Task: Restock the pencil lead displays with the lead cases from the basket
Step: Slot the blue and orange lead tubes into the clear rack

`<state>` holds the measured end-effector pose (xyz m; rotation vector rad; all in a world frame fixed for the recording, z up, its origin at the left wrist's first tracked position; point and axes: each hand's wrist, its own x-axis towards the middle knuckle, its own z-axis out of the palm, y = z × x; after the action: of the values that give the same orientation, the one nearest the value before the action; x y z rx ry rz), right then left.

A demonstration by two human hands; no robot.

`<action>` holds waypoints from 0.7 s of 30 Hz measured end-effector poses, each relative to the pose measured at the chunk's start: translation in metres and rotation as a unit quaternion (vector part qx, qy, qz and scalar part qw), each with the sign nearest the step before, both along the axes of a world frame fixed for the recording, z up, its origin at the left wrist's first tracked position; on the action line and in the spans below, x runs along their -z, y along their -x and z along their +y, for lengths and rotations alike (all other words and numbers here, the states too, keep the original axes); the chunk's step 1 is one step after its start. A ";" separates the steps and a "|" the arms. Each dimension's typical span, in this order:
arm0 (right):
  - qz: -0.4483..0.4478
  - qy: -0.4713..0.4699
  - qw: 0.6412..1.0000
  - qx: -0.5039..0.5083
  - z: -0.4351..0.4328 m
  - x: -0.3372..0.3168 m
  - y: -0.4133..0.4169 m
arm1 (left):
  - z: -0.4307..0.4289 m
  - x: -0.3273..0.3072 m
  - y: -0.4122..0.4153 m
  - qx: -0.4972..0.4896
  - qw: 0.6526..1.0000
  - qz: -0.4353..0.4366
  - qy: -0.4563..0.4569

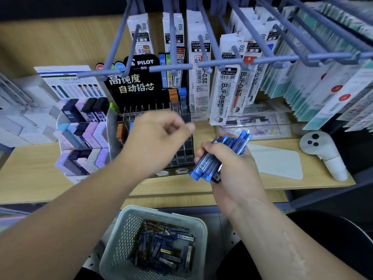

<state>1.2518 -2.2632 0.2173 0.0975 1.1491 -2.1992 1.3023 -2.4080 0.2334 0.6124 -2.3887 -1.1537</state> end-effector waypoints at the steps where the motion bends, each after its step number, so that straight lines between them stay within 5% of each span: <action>1: 0.003 0.000 1.000 0.005 0.000 -0.001 0.000 | 0.009 0.002 -0.011 0.019 0.998 -0.024 -0.060; 7: 0.008 -0.022 1.000 0.018 0.001 0.003 -0.001 | 0.036 0.012 -0.041 0.040 0.962 -0.054 -0.266; 21: 0.010 -0.046 0.999 0.023 0.006 -0.001 -0.002 | 0.035 0.001 -0.034 -0.101 0.948 0.052 -0.298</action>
<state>1.2542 -2.2571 0.2178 0.1419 1.2711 -2.1912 1.3364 -2.3732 0.2326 0.9277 -1.8191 -1.7686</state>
